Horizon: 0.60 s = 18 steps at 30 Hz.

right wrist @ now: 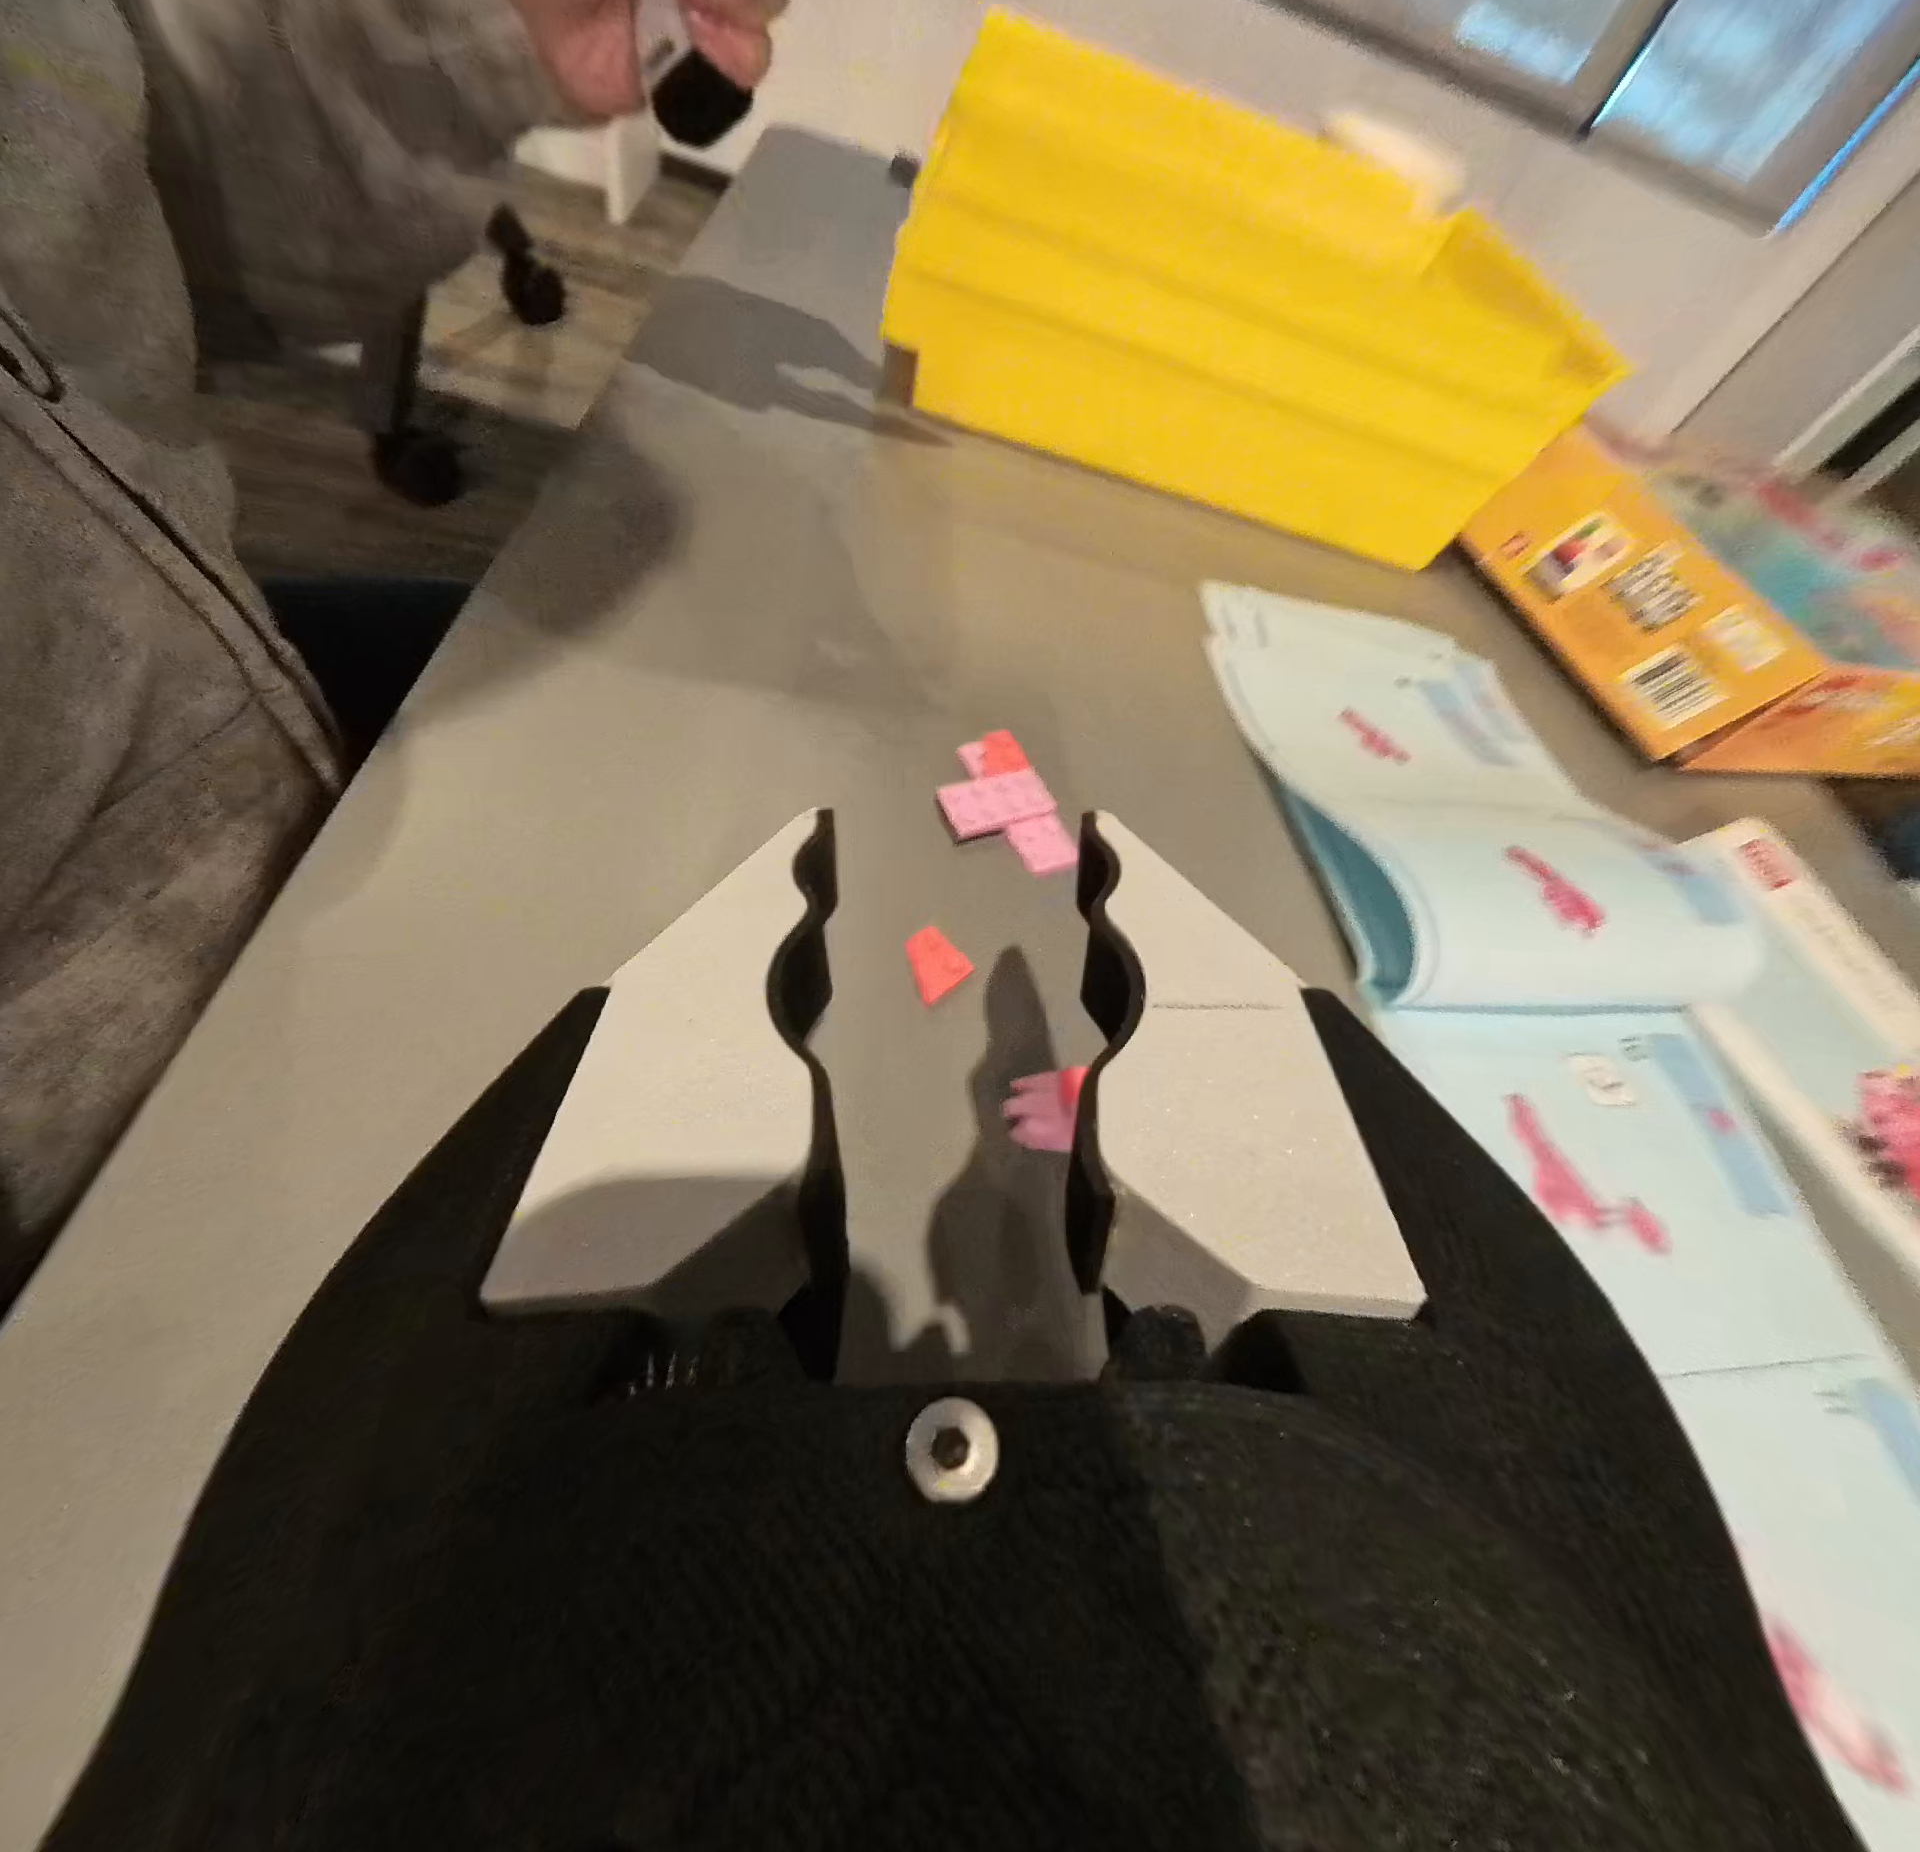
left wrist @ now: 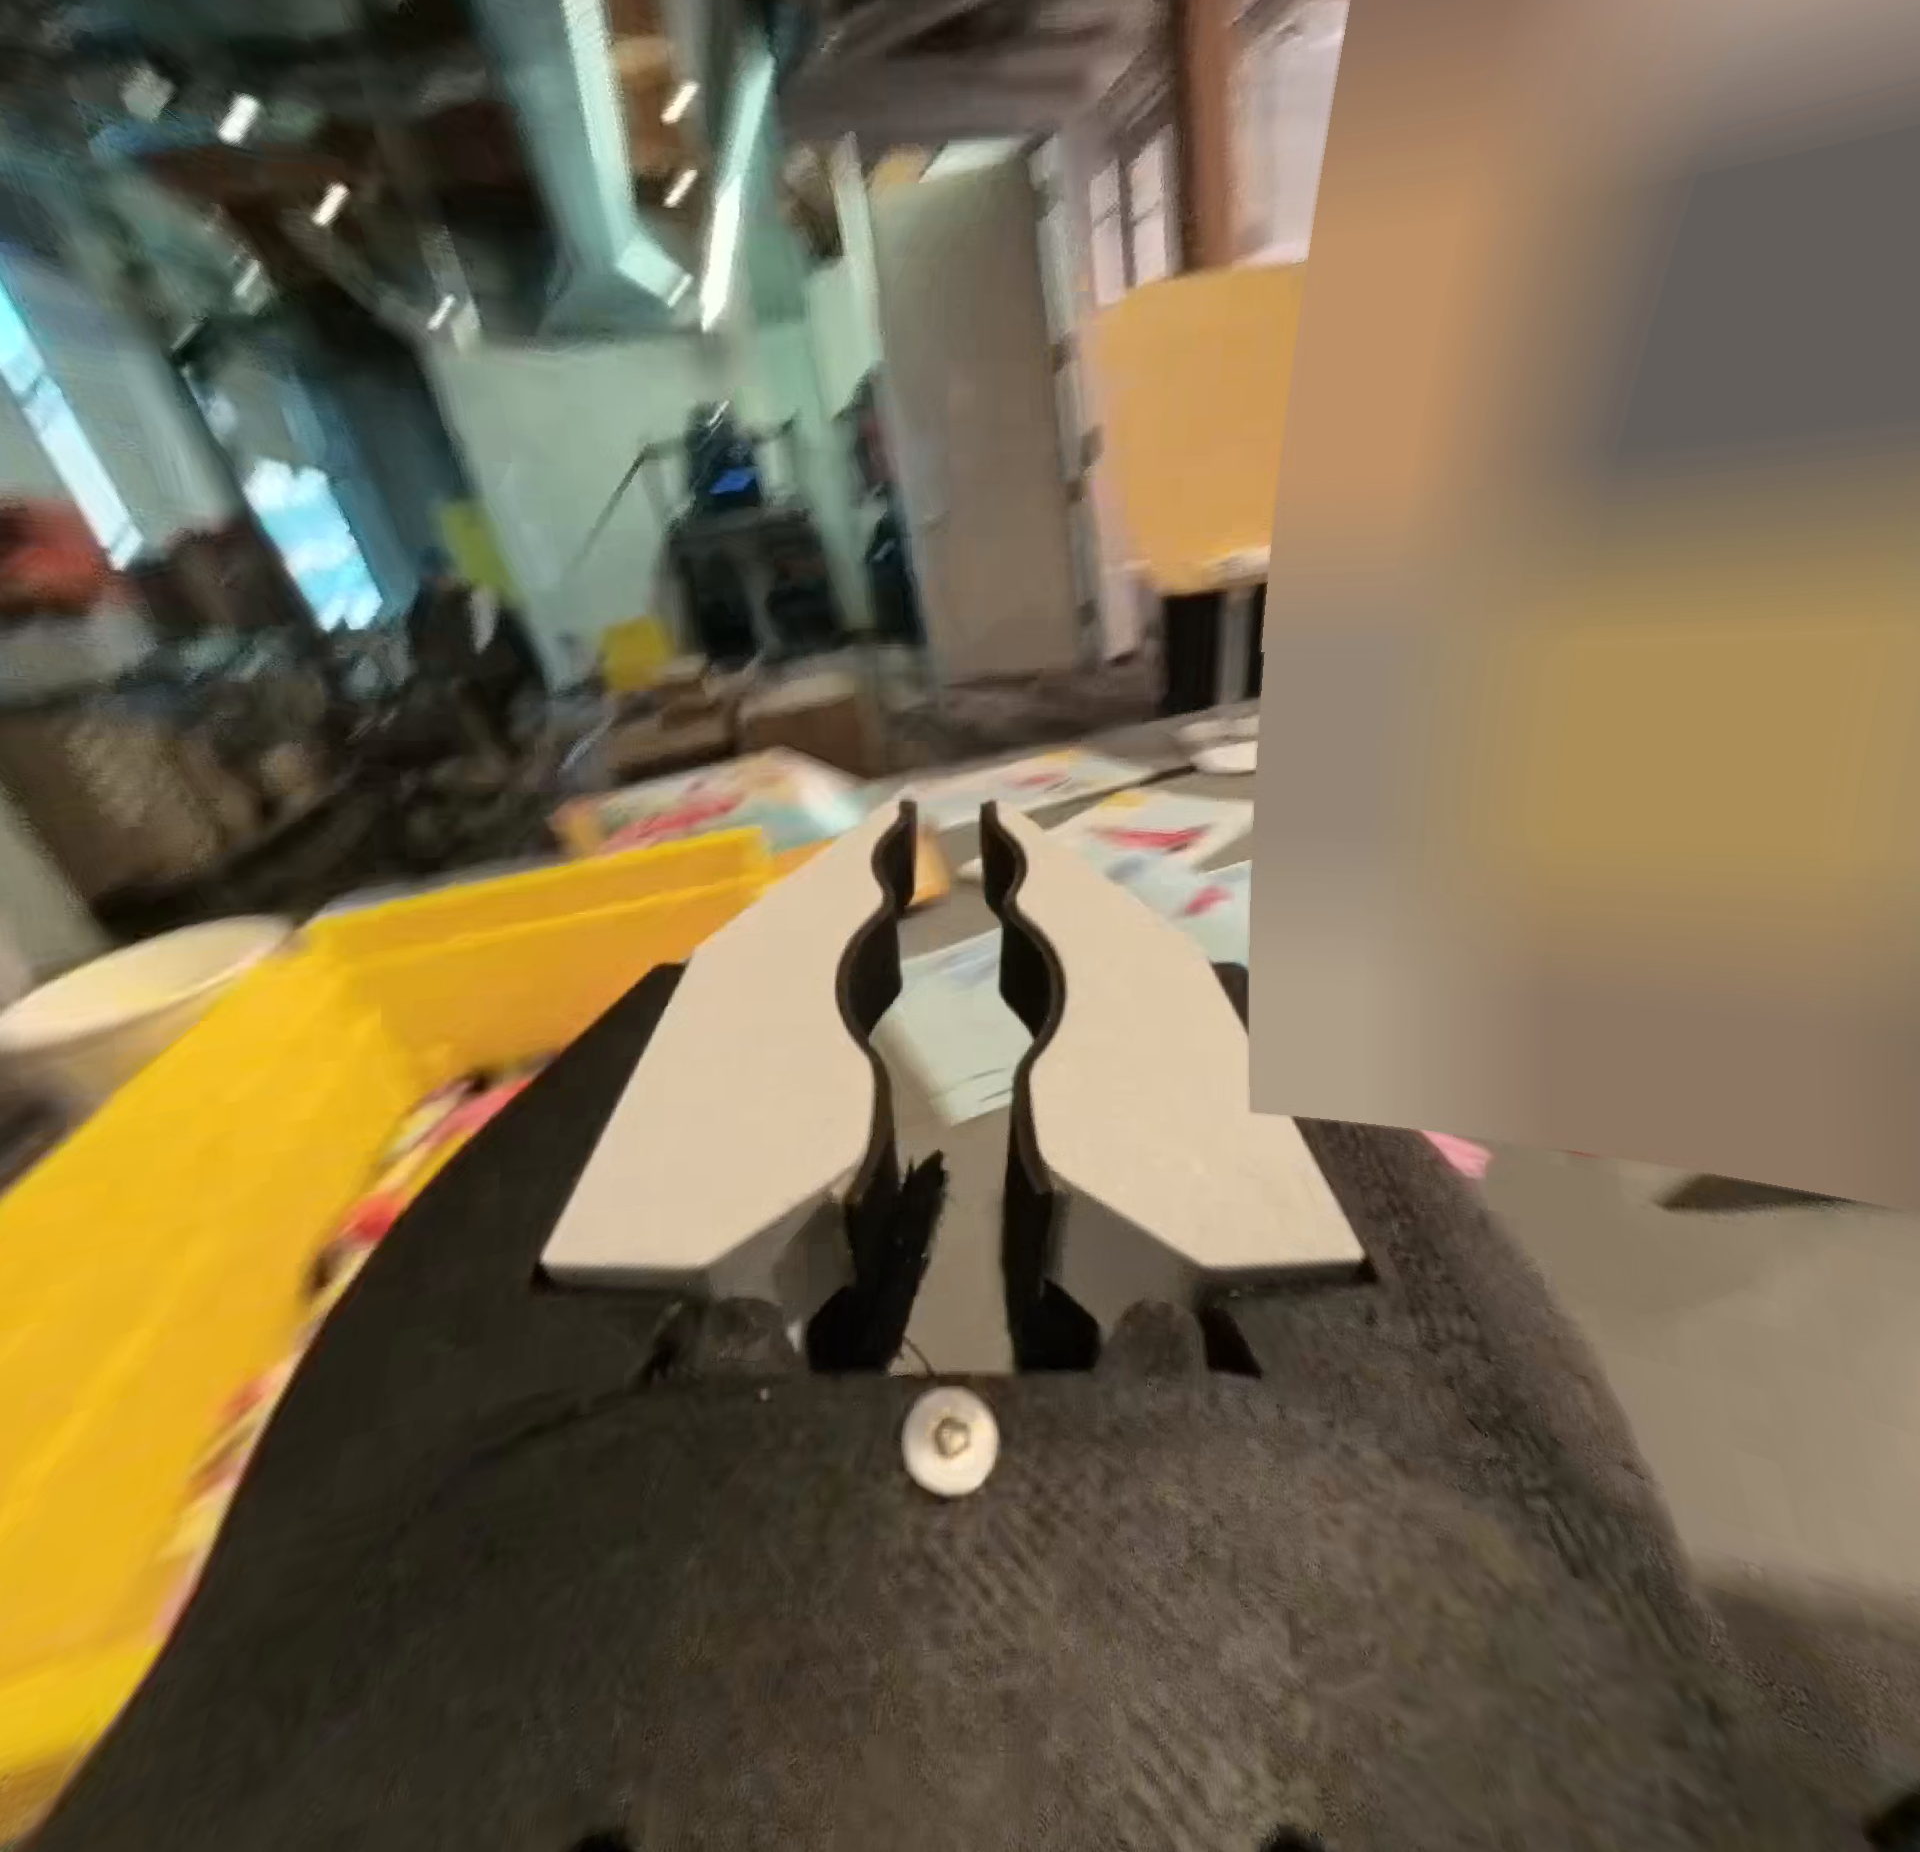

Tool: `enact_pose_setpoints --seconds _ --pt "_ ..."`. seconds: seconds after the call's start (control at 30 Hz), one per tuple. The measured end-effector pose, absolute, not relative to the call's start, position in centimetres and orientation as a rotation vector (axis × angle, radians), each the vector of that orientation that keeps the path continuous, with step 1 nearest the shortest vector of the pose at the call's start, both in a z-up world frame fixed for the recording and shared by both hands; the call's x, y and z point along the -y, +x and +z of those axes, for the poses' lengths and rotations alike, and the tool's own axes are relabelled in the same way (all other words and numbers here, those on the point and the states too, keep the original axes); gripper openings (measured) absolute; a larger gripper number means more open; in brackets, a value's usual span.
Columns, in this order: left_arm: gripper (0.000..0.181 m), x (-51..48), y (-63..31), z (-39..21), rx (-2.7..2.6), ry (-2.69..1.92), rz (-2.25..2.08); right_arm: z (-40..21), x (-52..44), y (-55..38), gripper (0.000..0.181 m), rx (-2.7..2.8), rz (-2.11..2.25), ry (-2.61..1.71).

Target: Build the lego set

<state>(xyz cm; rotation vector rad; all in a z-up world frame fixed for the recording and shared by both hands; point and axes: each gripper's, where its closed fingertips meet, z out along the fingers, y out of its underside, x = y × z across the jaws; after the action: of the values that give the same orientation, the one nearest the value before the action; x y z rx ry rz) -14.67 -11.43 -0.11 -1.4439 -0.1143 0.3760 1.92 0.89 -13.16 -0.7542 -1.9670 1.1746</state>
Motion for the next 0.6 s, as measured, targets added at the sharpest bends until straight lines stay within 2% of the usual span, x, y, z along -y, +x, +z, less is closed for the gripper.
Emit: enact_pose_setpoints --seconds 0.1,0.3,0.47,0.6 --pt "0.015 13.3 -23.5 -0.9 0.345 -1.780 0.408 -10.9 -0.9 1.8 0.041 1.850 1.149 -0.665" --pt "0.009 14.7 -33.8 -11.8 0.674 -2.639 0.254 -9.2 -1.7 2.2 0.036 1.749 1.135 -0.632" --pt "0.014 15.6 -37.5 -15.8 0.758 -2.874 0.433 -8.9 -1.8 2.6 0.033 1.739 1.158 -0.632" --pt "0.023 15.4 -37.8 -17.6 0.854 -2.892 0.376 -8.5 -1.0 2.8 0.031 1.737 1.161 -0.593"
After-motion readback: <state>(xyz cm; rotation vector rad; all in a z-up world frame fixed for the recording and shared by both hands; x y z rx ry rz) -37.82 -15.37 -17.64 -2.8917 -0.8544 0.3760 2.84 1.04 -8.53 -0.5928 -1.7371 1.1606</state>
